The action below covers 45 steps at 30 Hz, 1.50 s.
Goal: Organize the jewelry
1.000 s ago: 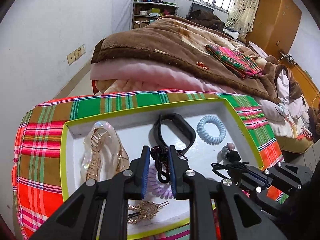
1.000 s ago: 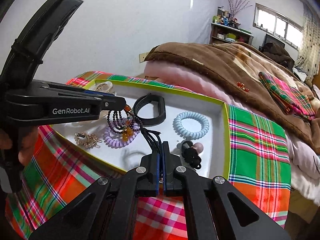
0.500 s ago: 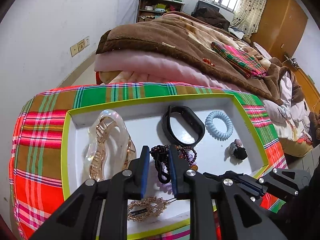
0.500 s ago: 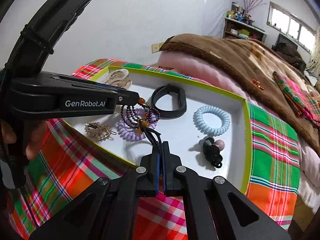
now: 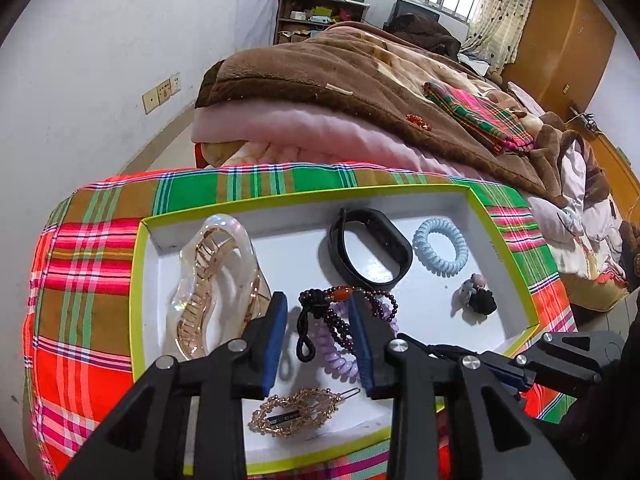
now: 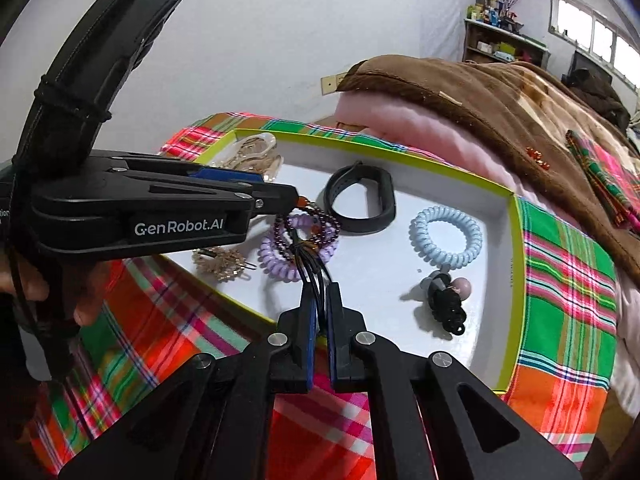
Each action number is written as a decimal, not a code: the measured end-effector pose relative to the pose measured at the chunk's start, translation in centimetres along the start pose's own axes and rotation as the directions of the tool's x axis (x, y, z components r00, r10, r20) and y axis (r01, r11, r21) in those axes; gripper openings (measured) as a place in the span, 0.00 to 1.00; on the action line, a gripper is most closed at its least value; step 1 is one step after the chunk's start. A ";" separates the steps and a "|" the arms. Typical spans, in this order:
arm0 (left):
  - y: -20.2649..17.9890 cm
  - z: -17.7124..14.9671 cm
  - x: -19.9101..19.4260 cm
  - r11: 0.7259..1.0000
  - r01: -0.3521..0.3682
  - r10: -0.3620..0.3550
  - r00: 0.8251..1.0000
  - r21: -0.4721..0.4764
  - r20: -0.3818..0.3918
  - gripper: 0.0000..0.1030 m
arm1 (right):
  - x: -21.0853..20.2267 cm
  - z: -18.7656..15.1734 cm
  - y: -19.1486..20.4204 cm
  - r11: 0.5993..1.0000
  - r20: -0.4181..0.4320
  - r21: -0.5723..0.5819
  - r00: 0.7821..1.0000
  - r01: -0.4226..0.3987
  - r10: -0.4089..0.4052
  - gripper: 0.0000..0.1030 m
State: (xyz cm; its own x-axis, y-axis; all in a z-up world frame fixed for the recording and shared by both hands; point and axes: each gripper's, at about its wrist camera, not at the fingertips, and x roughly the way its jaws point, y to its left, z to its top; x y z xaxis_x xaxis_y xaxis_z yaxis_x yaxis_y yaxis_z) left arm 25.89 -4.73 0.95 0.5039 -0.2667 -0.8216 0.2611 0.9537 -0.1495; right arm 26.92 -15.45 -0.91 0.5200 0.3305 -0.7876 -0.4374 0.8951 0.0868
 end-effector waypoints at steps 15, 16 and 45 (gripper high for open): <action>-0.3 -0.5 -1.5 1.000 -0.008 0.008 1.000 -0.005 0.012 0.44 | -1.0 -0.1 0.4 1.000 0.009 0.017 1.000 -0.010 0.010 0.22; -0.3 -0.5 -1.6 1.000 -0.010 0.010 1.000 -0.007 0.013 0.44 | -1.0 -0.2 0.5 1.000 0.010 0.020 1.000 -0.012 0.011 0.29; -2.7 -8.8 -10.5 0.974 -0.210 0.223 0.951 -0.083 0.215 0.55 | -9.8 -5.4 3.4 0.957 0.213 0.223 0.948 0.187 -0.235 0.48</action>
State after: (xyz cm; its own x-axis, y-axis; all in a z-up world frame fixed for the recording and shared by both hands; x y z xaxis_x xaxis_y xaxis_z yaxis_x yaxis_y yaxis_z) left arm 12.68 -3.33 5.16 0.7142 -0.0706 -0.6963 0.0802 0.9966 -0.0188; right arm 16.36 -17.30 3.82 0.7524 0.1672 -0.6371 -0.1581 0.9848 0.0717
